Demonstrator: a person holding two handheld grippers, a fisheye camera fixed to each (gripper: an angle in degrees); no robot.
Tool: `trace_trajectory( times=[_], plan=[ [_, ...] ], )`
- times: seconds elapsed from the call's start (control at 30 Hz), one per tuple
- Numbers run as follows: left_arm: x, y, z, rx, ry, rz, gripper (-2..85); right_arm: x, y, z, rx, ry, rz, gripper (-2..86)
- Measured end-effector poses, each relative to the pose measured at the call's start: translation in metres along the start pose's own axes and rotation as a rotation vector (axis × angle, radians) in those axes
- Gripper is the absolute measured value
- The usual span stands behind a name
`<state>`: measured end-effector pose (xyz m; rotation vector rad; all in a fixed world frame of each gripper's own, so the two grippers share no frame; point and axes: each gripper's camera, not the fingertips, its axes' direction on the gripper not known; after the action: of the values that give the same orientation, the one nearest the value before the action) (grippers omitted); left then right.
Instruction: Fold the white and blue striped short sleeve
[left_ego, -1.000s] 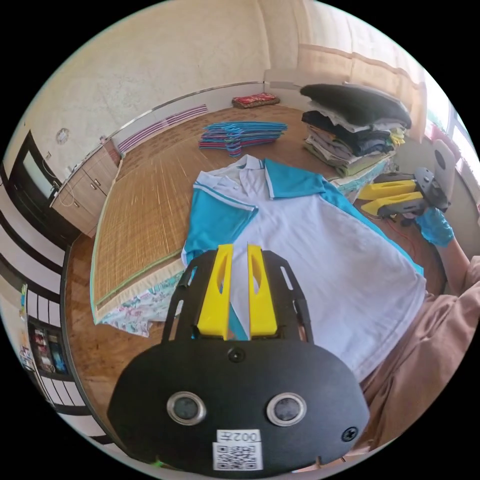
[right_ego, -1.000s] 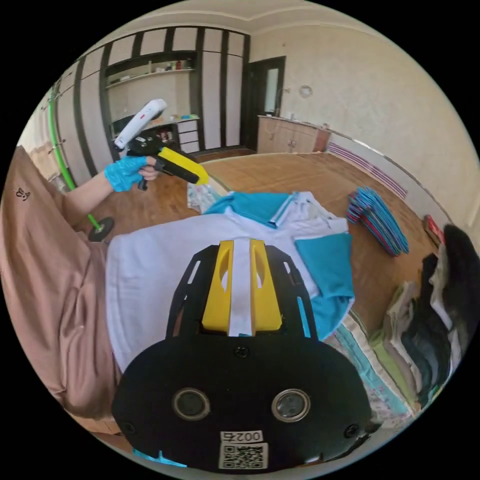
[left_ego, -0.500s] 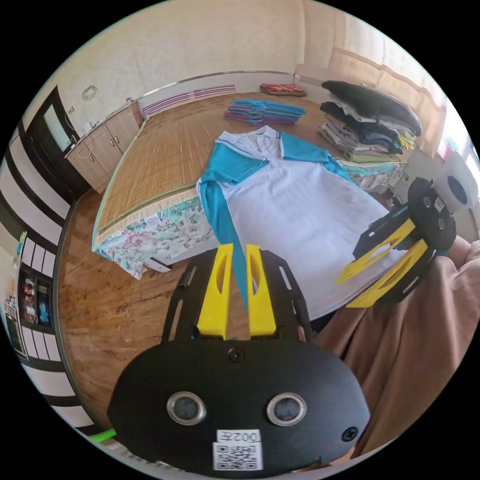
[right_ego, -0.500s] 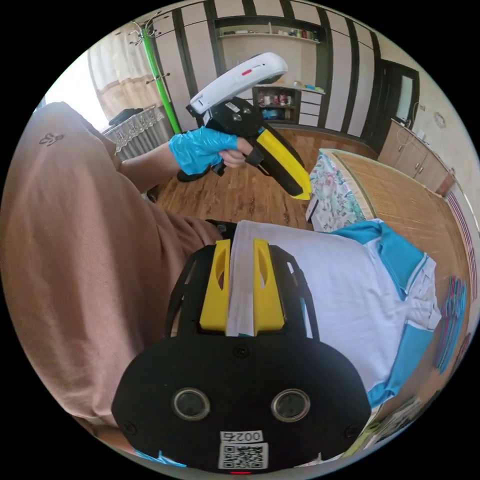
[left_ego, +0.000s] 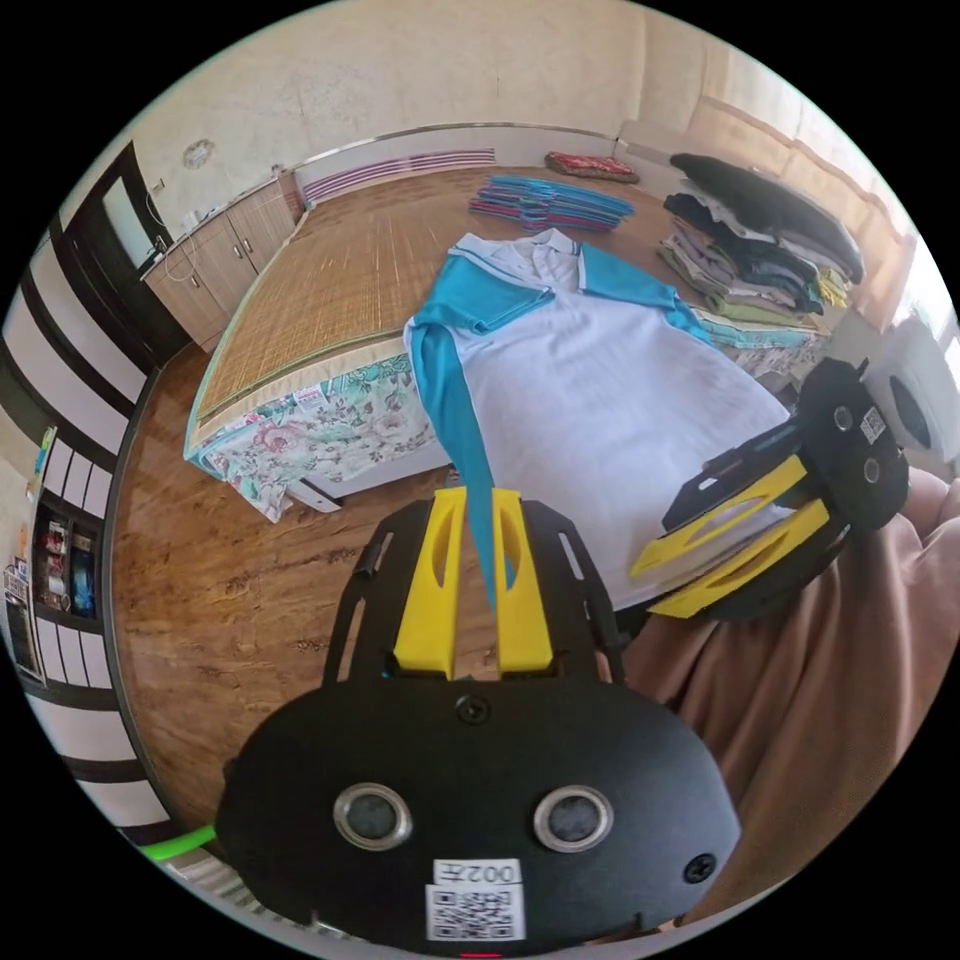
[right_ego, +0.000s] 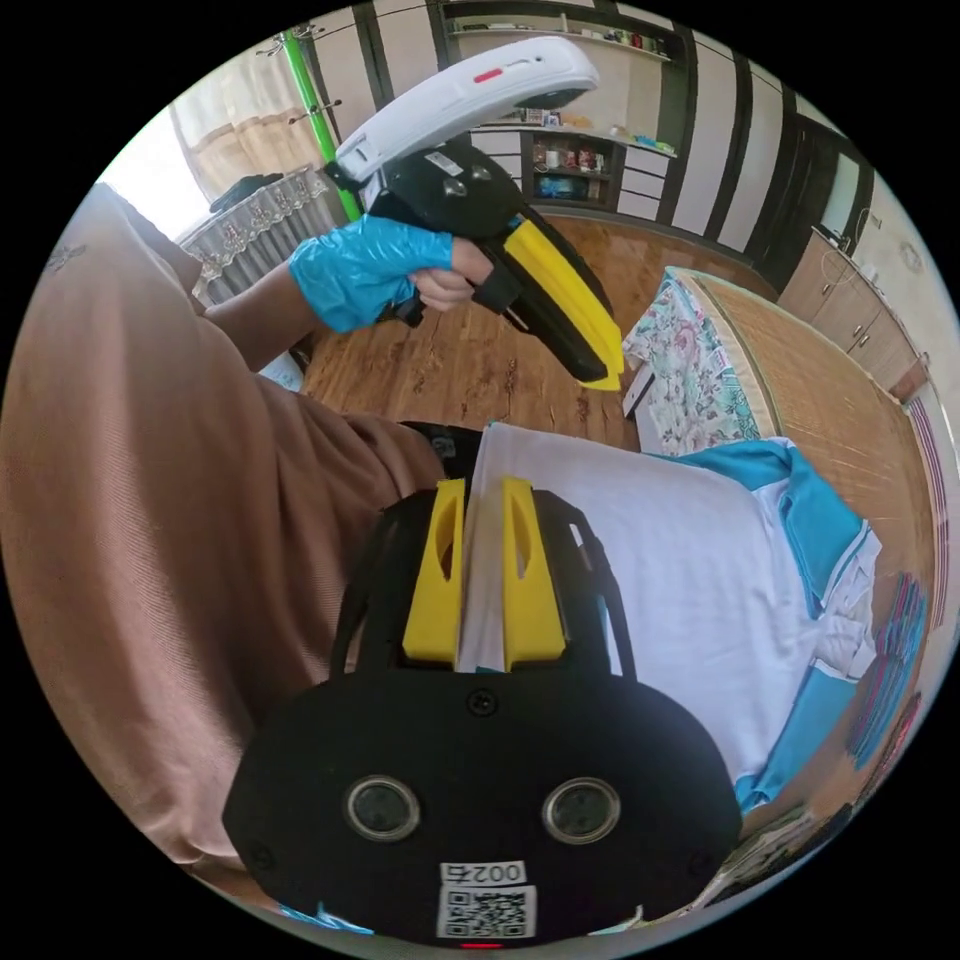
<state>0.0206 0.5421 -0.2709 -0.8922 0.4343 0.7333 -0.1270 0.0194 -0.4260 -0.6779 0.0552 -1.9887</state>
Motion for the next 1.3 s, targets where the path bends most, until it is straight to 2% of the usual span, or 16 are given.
trace_trajectory(
  times=[0.2, 0.47, 0.63, 0.8, 0.93, 1.07, 1.23, 1.3],
  plan=[
    [-0.002, 0.014, -0.018, 0.014, -0.01, 0.02, 0.8, 0.006, 0.001, 0.003, 0.026, -0.043, 0.058, 2.6],
    [0.002, 0.034, -0.032, 0.017, 0.007, 0.075, 1.4, 0.001, 0.003, 0.005, 0.054, -0.003, 0.08, -0.2],
    [0.004, 0.058, -0.044, 0.051, 0.087, 0.196, 2.6, -0.001, 0.004, 0.005, 0.073, 0.01, 0.11, -0.4],
    [0.001, 0.084, -0.047, 0.012, 0.139, 0.338, 3.2, -0.003, 0.007, 0.005, 0.094, 0.005, 0.134, -0.4],
    [0.003, 0.1, -0.05, 0.028, 0.262, 0.412, 6.5, -0.008, 0.007, 0.005, 0.103, 0.015, 0.136, -0.4],
    [0.011, 0.104, -0.046, 0.043, 0.276, 0.414, 7.2, -0.014, 0.007, 0.006, 0.106, 0.026, 0.133, -0.2],
    [0.013, 0.104, -0.041, 0.054, 0.197, 0.316, 2.7, -0.021, 0.008, 0.006, 0.107, 0.042, 0.123, 1.2],
    [0.013, 0.104, -0.043, 0.059, 0.211, 0.323, 0.1, -0.027, 0.009, 0.01, 0.105, 0.063, 0.117, 4.7]
  ],
)
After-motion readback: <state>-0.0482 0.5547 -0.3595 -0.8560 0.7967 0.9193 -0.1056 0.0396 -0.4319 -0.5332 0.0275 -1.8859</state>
